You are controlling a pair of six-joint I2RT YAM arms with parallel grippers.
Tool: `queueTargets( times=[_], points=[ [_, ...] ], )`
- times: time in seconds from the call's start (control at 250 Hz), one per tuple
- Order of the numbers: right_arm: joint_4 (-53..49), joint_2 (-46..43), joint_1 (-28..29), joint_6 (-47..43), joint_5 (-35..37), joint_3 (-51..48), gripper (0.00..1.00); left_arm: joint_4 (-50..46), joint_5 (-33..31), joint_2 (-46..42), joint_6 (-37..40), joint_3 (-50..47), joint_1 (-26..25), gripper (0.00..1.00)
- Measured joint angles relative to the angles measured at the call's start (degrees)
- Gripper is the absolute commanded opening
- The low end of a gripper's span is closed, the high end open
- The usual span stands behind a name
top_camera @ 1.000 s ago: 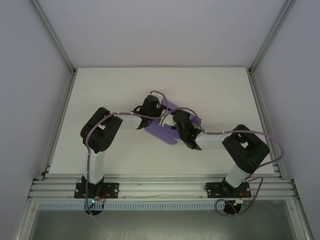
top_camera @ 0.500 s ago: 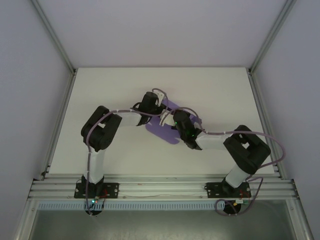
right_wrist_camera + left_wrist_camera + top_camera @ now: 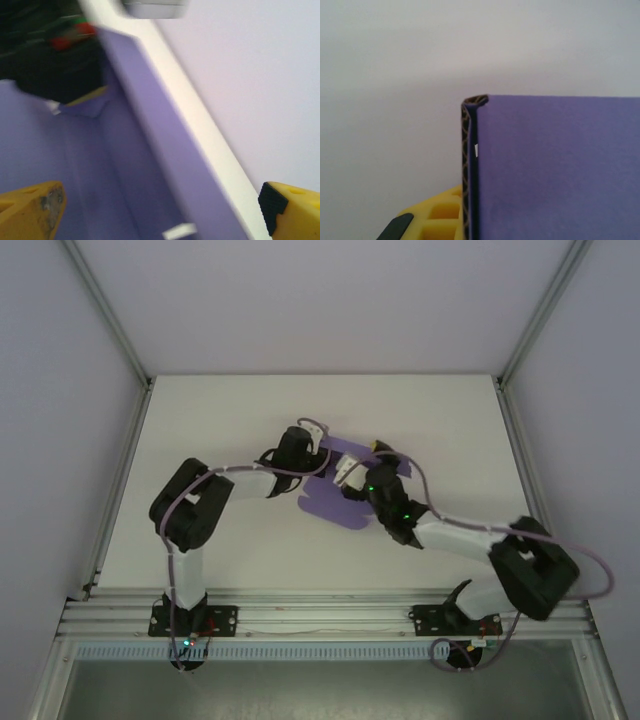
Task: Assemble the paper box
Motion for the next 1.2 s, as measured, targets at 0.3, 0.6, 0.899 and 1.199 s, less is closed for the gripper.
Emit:
queueTargets(
  times=[0.3, 0.6, 0.899, 1.199],
  points=[
    [-15.3, -28.28, -12.5, 24.09, -13.88, -1.77, 1.0, -3.43, 9.27, -8.28, -1.95, -1.53, 1.57, 0.0],
    [-30.6, -28.61, -19.93, 33.53, -32.5, 0.13, 0.88, -13.05, 21.68, -8.59, -2.36, -0.96, 4.83, 0.0],
    [-34.38, -19.74, -20.61, 38.93, -44.7, 6.14, 0.55, -18.64, 25.81, -8.55, -2.03, 3.06, 4.85, 0.0],
    [-31.98, -15.13, -20.76, 41.81, -47.65, 7.19, 0.13, -21.35, 24.79, -6.36, -3.1, 4.57, 5.33, 0.0]
  ],
)
